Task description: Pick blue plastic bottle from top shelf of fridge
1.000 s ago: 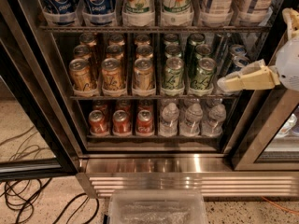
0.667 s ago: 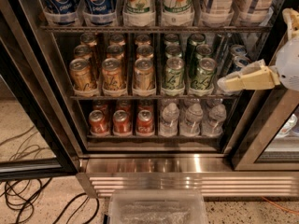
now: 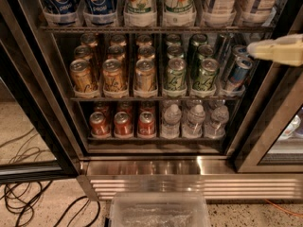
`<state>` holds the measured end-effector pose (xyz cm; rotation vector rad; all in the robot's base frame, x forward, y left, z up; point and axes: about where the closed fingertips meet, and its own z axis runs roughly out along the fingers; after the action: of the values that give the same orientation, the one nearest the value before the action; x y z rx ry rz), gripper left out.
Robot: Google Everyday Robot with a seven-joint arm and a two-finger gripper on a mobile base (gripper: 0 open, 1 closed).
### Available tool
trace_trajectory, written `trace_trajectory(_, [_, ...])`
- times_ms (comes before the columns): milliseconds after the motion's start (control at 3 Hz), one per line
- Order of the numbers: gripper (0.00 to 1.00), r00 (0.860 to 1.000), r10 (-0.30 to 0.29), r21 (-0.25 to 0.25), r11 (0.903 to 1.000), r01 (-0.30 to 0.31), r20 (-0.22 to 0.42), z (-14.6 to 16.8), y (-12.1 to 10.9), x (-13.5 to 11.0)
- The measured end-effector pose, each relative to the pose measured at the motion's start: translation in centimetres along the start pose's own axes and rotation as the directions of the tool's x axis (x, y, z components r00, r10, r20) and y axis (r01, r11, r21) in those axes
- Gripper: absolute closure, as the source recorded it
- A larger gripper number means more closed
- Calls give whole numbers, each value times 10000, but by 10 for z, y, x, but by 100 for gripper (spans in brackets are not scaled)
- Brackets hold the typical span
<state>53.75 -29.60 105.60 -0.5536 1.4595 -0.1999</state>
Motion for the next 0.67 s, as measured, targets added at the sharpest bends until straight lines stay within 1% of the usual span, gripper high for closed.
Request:
trace_trajectory(333, [0,9993,312,677,9972,-324,190,-5,-22,0])
trace_trajectory(667, [0,9993,311,677,9972,-324,190,-4,-17,-3])
